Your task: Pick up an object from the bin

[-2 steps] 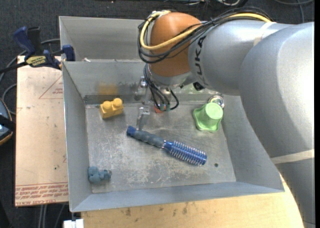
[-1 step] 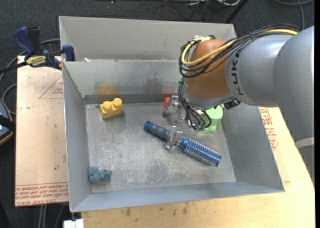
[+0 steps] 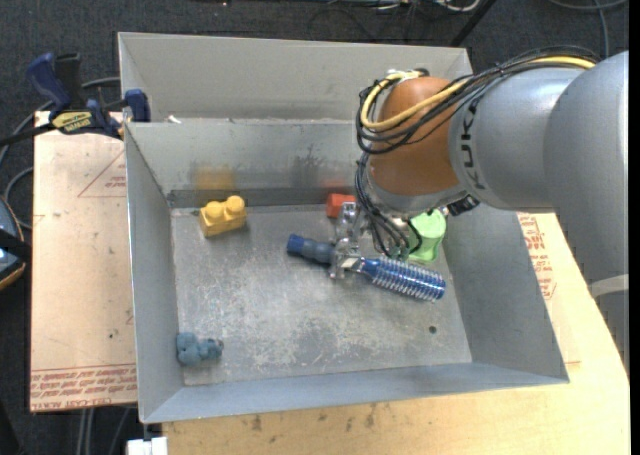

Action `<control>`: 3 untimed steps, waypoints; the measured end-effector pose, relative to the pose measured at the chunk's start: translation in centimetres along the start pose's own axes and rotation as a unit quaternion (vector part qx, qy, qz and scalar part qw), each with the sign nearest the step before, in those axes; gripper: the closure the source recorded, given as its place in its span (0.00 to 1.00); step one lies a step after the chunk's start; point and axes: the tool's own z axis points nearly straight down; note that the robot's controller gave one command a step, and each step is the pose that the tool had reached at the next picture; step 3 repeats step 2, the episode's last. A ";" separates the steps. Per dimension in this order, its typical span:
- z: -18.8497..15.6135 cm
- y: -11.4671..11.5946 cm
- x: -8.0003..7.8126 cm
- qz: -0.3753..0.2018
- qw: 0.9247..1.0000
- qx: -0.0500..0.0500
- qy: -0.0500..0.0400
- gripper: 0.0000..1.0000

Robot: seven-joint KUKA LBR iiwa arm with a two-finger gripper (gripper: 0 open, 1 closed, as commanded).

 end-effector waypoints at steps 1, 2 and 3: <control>-11.4 -2.3 -0.8 -0.227 0.974 0.001 0.001 1.00; -17.3 -1.6 -2.1 -0.345 0.939 0.001 0.001 1.00; -17.3 -1.6 -2.1 -0.345 0.939 0.001 0.001 1.00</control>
Offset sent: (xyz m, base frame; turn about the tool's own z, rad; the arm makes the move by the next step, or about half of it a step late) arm 0.0050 -0.0242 0.1131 -0.4605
